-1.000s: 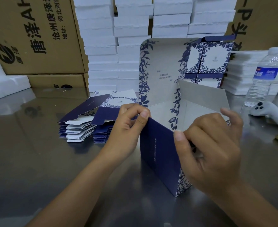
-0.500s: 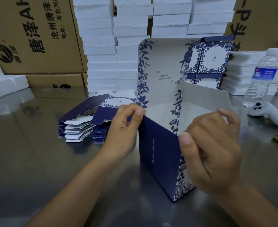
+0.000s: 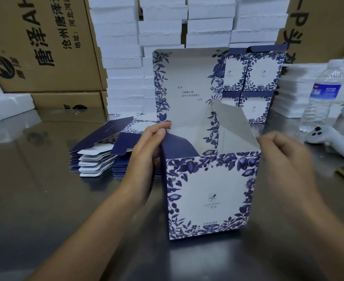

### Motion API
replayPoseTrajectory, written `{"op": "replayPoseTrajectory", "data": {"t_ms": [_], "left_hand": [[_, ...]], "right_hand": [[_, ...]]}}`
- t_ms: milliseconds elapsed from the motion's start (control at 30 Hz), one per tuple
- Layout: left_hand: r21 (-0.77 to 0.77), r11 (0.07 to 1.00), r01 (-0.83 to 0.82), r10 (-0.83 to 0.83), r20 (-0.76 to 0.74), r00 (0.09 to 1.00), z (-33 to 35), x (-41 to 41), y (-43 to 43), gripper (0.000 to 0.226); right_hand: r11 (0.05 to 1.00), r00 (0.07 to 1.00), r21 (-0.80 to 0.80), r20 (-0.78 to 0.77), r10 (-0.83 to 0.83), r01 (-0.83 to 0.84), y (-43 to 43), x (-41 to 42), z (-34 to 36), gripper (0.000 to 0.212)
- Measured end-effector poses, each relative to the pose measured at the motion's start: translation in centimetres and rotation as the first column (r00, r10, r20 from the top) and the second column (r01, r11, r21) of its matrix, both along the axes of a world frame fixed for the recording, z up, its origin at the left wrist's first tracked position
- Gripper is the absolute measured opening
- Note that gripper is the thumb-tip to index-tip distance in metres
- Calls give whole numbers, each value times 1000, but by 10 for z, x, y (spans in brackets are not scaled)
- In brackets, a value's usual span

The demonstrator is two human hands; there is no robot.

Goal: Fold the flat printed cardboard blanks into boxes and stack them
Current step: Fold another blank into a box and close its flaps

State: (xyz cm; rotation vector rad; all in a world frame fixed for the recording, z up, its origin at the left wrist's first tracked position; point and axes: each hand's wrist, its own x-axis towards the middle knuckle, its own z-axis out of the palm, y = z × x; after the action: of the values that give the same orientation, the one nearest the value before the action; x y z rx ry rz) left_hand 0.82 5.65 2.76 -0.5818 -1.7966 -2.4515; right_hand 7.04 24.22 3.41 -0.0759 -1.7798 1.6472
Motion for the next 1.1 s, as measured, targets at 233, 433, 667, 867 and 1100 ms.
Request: {"op": "replayPoseTrajectory", "data": {"t_ms": [233,433,667,867,1100], "left_hand": [[10,999,-32,32,8,999,0,-2,-4,25],[-35,999,-36,36,-22,999,2,-2,-3,26],[1,996,91,-91,-43,995,-2,5,6,23],[31,990,138,-137,-26,990,-5,5,8,30],[-48,994,102,-105,-55,993,-3,4,8,24]], "right_hand": [[942,931,23,164,327,-335,1,-2,4,62],[916,895,87,267,357,-391,-2,3,7,36],[943,947,225,262,184,-245,7,9,18,39],[917,933,294,316,173,-270,16,10,23,42],[926,899,285,425,110,-248,18,3,32,37]]}}
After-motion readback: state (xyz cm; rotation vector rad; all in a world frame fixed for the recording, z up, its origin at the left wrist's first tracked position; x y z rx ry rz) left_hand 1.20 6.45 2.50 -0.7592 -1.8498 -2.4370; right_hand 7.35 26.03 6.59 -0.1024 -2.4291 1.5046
